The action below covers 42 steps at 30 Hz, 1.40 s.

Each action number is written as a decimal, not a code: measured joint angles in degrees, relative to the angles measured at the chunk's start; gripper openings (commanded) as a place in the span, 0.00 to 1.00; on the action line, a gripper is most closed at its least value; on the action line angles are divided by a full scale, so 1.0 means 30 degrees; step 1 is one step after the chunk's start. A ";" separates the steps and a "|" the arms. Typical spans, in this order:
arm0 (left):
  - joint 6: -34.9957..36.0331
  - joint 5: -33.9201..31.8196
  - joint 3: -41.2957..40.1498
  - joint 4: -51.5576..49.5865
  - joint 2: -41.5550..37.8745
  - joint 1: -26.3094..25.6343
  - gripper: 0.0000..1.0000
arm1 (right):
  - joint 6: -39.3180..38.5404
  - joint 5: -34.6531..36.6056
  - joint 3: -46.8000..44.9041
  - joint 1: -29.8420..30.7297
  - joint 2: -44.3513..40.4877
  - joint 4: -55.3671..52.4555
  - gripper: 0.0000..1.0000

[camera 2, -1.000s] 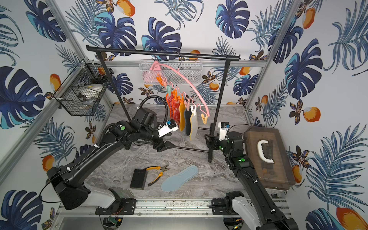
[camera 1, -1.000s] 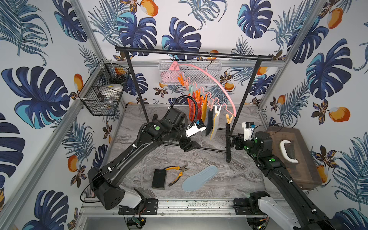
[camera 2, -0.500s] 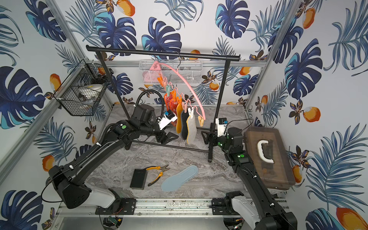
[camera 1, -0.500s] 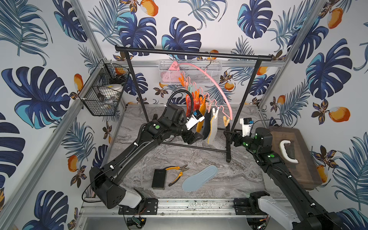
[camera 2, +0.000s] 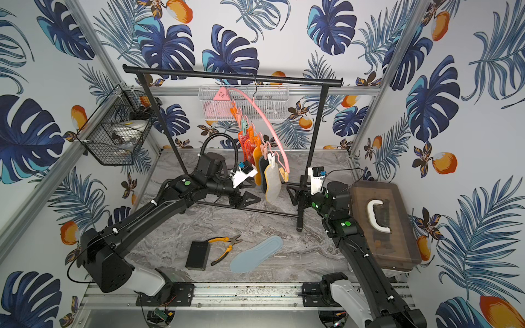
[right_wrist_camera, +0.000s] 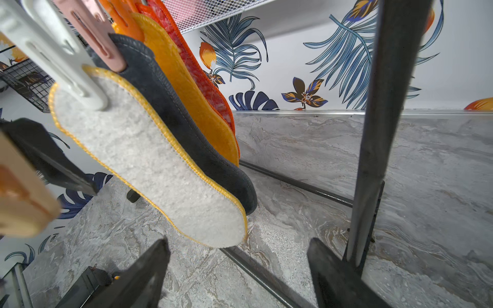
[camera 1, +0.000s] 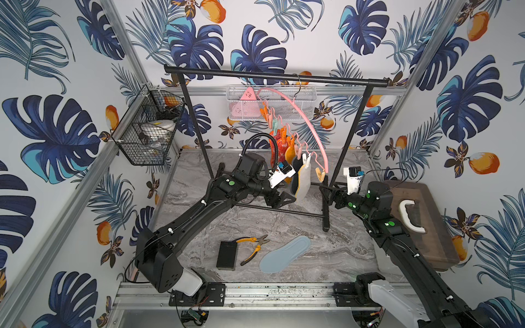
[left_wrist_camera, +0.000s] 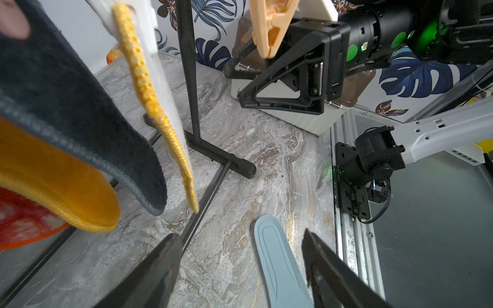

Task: Take the shoe insoles off the hanger
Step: Remove the insole from the hanger.

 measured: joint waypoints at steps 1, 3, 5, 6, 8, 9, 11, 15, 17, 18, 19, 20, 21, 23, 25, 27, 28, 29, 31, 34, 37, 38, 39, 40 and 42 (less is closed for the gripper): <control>0.0000 0.0102 -0.0036 0.0219 0.0153 0.0000 0.76 | -0.0007 0.0080 0.0000 0.0000 -0.0095 -0.0029 0.84; 0.0000 0.0364 -0.0066 0.0787 0.0474 0.0000 0.75 | -0.0015 0.0219 -0.0015 0.0000 -0.0342 -0.0036 0.84; 0.0000 0.0612 -0.0168 0.1413 0.0699 0.0000 0.75 | -0.0073 0.0284 -0.0036 0.0000 -0.0568 -0.0058 0.84; 0.0000 0.0685 -0.0240 0.1727 0.0809 0.0000 0.75 | -0.0080 0.0284 -0.0073 0.0000 -0.0670 -0.0102 0.84; -0.0007 0.0707 -0.0262 0.2324 0.1151 0.0000 0.75 | -0.0131 0.0415 -0.0160 0.0000 -0.0838 -0.0189 0.84; -0.0022 0.0663 -0.0255 0.2616 0.1370 0.0000 0.75 | -0.0138 0.0554 -0.0211 0.0000 -0.0911 -0.0189 0.84; -0.0109 0.0525 -0.0248 0.3031 0.1749 0.0000 0.73 | -0.0138 0.0634 -0.0284 0.0000 -0.1013 -0.0284 0.84; -0.0430 0.0364 -0.0240 0.3774 0.2259 -0.0007 0.66 | -0.0138 0.0714 -0.0379 0.0007 -0.1166 -0.0357 0.84; -0.0517 0.0335 -0.0233 0.4065 0.2361 -0.0058 0.59 | -0.0138 0.0772 -0.0408 0.0007 -0.1188 -0.0357 0.84; -0.0597 0.0277 -0.0211 0.4240 0.2463 -0.0058 0.52 | -0.0138 0.0780 -0.0415 0.0007 -0.1180 -0.0357 0.84; -0.0678 0.0248 -0.0182 0.4430 0.2586 -0.0058 0.44 | -0.0131 0.0780 -0.0415 0.0007 -0.1166 -0.0357 0.84; -0.0801 0.0153 -0.0138 0.4590 0.2739 -0.0066 0.33 | -0.0131 0.0772 -0.0415 0.0007 -0.1129 -0.0357 0.84; -0.0816 0.0131 -0.0051 0.4656 0.2936 -0.0073 0.18 | -0.0131 0.0772 -0.0415 0.0007 -0.1071 -0.0357 0.84; -0.0809 0.0153 0.0168 0.4699 0.3271 -0.0073 0.03 | -0.0124 0.0772 -0.0415 0.0000 -0.0954 -0.0357 0.84; -0.0772 0.0189 0.0197 0.4743 0.3322 -0.0080 0.01 | -0.0124 0.0736 -0.0342 0.0000 -0.0838 -0.0357 0.84; -0.0481 0.0481 0.0160 0.4612 0.3096 -0.0080 0.00 | -0.0240 0.0401 -0.0080 0.0000 -0.0736 -0.0364 0.84; -0.0255 0.0627 0.0131 0.4444 0.2929 -0.0080 0.00 | -0.0452 0.0087 0.0044 0.0000 -0.0721 -0.0357 0.84; 0.0168 0.0831 0.0095 0.4189 0.2674 -0.0087 0.00 | -0.0663 -0.0546 0.0153 0.0000 -0.0721 -0.0277 0.85; 0.0889 0.1158 -0.0160 0.3789 0.2113 -0.0087 0.00 | -0.1144 -0.1960 0.0226 0.0000 -0.0707 -0.0058 0.85; 0.2164 0.1625 -0.0699 0.2900 0.1195 -0.0087 0.00 | -0.1909 -0.4626 0.0590 0.0000 -0.0459 -0.0007 0.85; 0.3126 0.1996 -0.0969 0.1909 0.0525 -0.0066 0.00 | -0.2404 -0.6958 0.1392 0.0007 0.0153 0.0036 0.85; 0.3461 0.2186 -0.1093 0.1545 0.0248 -0.0058 0.00 | -0.2404 -0.7657 0.1588 0.0007 0.0408 0.0248 0.85; 0.3789 0.2397 -0.1166 0.1202 0.0029 -0.0058 0.00 | -0.2302 -0.8378 0.1705 0.0007 0.0678 0.0539 0.85; 0.4182 0.2572 -0.1195 0.0845 -0.0146 -0.0058 0.00 | -0.1974 -0.9020 0.1763 0.0007 0.0947 0.0954 0.85; 0.5013 0.2980 -0.1224 0.0044 -0.0452 -0.0058 0.00 | -0.0903 -1.0440 0.1814 0.0015 0.1603 0.2324 0.85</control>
